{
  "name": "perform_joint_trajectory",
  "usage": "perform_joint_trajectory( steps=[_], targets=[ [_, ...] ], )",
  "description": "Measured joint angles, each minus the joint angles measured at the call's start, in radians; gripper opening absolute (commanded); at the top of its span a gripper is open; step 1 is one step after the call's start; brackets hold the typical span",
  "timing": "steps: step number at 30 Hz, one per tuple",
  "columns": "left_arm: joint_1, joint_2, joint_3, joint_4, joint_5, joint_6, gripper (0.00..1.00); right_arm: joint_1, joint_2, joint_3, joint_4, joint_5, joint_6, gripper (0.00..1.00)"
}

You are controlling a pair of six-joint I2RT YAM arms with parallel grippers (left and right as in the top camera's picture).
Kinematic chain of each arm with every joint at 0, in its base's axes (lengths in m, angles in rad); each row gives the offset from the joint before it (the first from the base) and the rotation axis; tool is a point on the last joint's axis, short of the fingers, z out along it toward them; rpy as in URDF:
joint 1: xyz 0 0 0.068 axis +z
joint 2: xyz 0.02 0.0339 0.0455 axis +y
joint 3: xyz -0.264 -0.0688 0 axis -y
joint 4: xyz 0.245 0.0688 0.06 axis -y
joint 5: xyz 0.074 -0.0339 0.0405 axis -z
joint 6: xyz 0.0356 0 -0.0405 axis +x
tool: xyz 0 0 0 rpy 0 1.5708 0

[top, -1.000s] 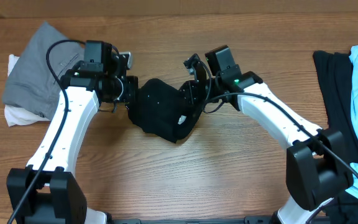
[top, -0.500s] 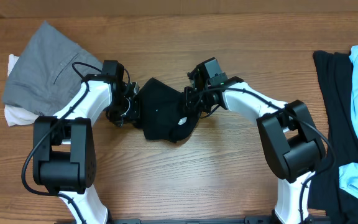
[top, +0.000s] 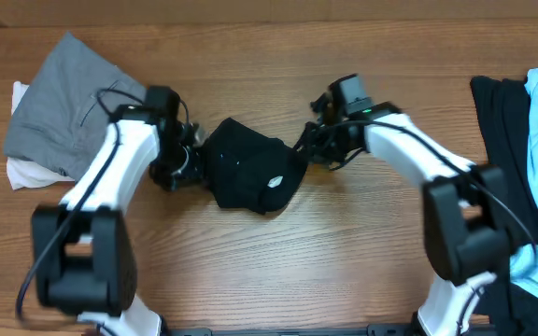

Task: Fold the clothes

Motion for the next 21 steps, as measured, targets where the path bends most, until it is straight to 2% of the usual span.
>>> perform_joint_trajectory(
  steps=[3,6,9,13,21],
  targets=[
    [0.019,-0.112,0.035,0.022,-0.025,0.003,1.00,-0.033,-0.112,0.000,-0.056,0.007,-0.053,0.43],
    [0.045,-0.174,0.056,0.065,-0.039,0.004,1.00,-0.047,-0.224,0.000,-0.108,0.009,-0.095,0.46],
    [0.067,-0.156,0.060,0.108,-0.026,0.011,1.00,-0.048,-0.302,0.000,-0.166,0.003,-0.129,0.46],
    [0.075,-0.039,0.060,0.188,0.043,0.025,1.00,-0.047,-0.350,0.000,-0.246,-0.008,-0.166,0.46],
    [0.077,0.251,0.066,0.308,0.300,0.045,1.00,-0.047,-0.356,0.000,-0.304,-0.017,-0.204,0.45]
  ],
)
